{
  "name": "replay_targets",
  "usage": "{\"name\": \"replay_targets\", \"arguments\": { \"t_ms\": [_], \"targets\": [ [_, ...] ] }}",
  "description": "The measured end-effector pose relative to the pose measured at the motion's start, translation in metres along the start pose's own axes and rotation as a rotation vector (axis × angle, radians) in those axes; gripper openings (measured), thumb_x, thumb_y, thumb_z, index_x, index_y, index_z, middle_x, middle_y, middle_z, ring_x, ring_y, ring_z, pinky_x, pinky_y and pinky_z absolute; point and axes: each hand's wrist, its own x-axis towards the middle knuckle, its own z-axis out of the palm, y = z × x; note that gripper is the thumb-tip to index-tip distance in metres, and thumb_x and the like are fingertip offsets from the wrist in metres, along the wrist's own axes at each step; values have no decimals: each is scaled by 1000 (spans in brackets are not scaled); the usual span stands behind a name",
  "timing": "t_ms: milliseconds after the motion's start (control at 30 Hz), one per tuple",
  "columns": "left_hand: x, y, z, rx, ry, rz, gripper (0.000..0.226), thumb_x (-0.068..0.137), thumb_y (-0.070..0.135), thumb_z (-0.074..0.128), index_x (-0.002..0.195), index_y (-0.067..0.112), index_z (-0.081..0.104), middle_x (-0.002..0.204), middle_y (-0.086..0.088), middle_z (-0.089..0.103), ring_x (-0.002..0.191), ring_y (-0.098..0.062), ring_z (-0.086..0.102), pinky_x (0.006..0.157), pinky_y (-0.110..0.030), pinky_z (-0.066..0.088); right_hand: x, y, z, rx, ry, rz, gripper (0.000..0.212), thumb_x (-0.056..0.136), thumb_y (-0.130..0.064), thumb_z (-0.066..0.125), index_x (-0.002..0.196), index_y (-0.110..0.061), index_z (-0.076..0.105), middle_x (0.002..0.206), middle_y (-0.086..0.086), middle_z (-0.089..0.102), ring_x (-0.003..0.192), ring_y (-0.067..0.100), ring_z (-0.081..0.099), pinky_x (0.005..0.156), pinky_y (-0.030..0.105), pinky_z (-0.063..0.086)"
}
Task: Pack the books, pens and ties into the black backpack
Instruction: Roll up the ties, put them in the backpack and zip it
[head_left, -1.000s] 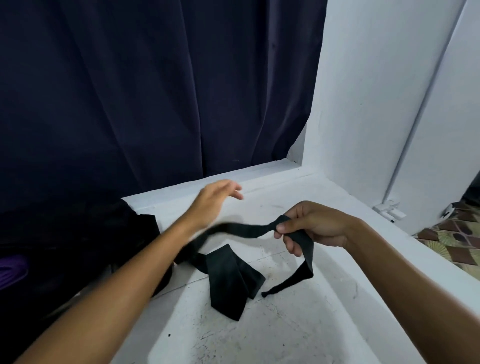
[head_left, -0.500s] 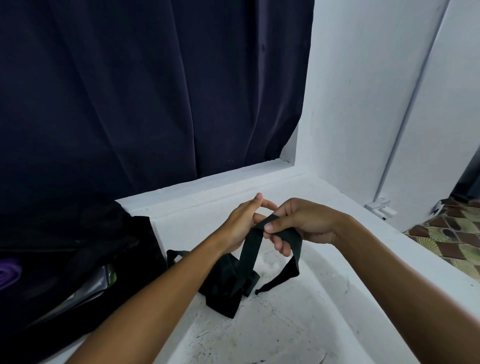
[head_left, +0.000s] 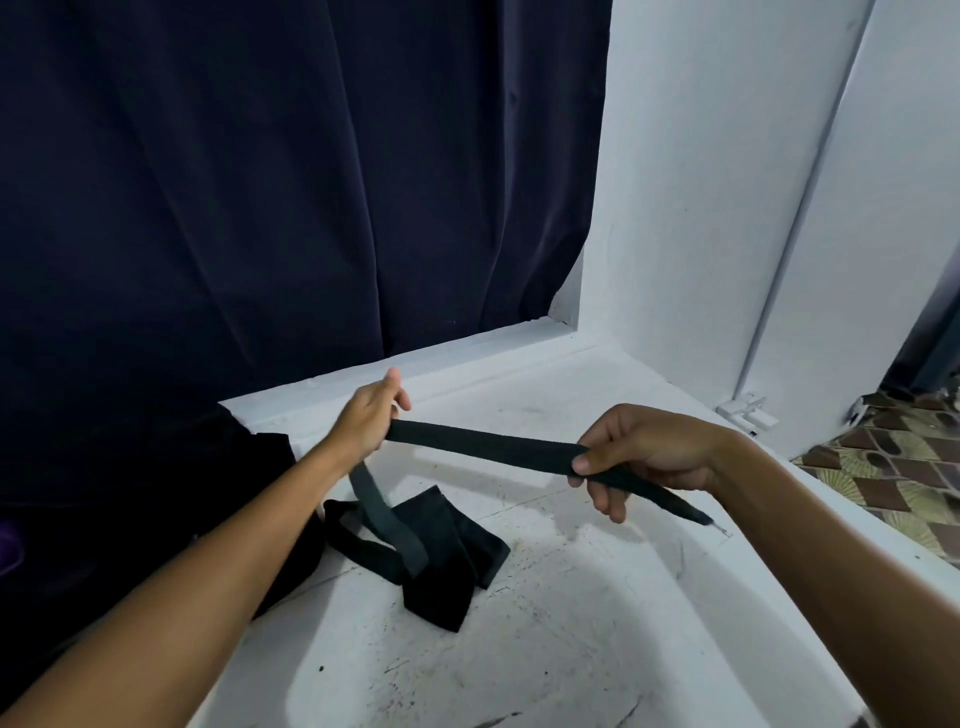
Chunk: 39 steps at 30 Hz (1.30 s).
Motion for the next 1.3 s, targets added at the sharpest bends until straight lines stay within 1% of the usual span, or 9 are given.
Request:
{"name": "replay_targets", "arguments": {
  "t_ms": [133, 367, 533, 600, 667, 767, 900, 1067, 1300],
  "targets": [
    [-5, -2, 3, 101, -56, 87, 41, 105, 39, 36, 86, 16, 64, 84, -3, 65, 83, -19, 60, 80, -37, 47, 6, 1, 2, 85, 46, -16, 16, 88, -10, 61, 81, 1, 71, 68, 17, 68, 54, 26, 65, 58, 29, 54],
    [-59, 33, 61, -504, -414, 235, 40, 78, 27, 56, 115, 15, 65, 115, 3, 70, 118, -15, 61, 104, -34, 47, 19, -8, 11, 360, 23, -117, 21, 87, -3, 54, 99, 7, 67, 79, 19, 70, 61, 24, 69, 60, 34, 58],
    [-72, 26, 88, -432, -221, 251, 33, 75, 7, 83, 105, 15, 71, 96, 1, 75, 95, -14, 71, 84, -27, 55, 20, -8, 8, 480, 31, -147, 28, 82, -4, 55, 105, 7, 66, 85, 19, 71, 70, 25, 72, 56, 32, 58],
    [-70, 27, 95, -410, -87, 259, 15, 77, 8, 82, 86, 17, 73, 77, 5, 74, 74, -9, 69, 72, -22, 52, 22, -7, 11, 503, 9, -147, 27, 83, -3, 55, 106, 7, 66, 88, 20, 71, 72, 26, 72, 57, 32, 58],
    [-66, 28, 98, -378, 3, 241, 23, 80, 5, 78, 65, 20, 68, 56, 12, 63, 56, -2, 57, 60, -18, 44, 24, -7, 14, 513, -16, -146, 27, 83, -3, 55, 106, 6, 65, 90, 20, 72, 73, 26, 72, 57, 31, 58],
    [-56, 24, 89, -358, 54, 190, 23, 80, 0, 76, 65, 17, 71, 56, 9, 66, 55, -4, 60, 59, -17, 47, 23, -7, 17, 487, -17, -113, 30, 82, -4, 57, 108, 10, 63, 87, 20, 72, 70, 24, 72, 56, 29, 59],
    [-38, 8, 68, -320, 28, 166, 15, 79, 0, 77, 74, 13, 75, 70, -6, 74, 68, -21, 71, 71, -35, 58, 17, -3, 19, 433, 1, -41, 26, 81, -7, 60, 102, 8, 64, 81, 18, 71, 65, 21, 71, 53, 26, 58],
    [-42, 0, 66, -266, -91, 105, 8, 79, 7, 79, 74, 5, 74, 70, -16, 73, 62, -22, 68, 68, -37, 56, 15, -3, 21, 590, 36, -76, 20, 80, -6, 59, 94, 6, 67, 77, 17, 69, 60, 18, 69, 48, 23, 56],
    [-87, 8, 92, -314, -156, 84, 25, 79, 11, 79, 60, 13, 63, 54, 3, 67, 50, -8, 62, 53, -20, 47, 33, -9, 23, 811, 194, -213, 20, 85, 10, 52, 102, 13, 62, 91, 20, 72, 82, 25, 74, 65, 25, 60]
  ]
}}
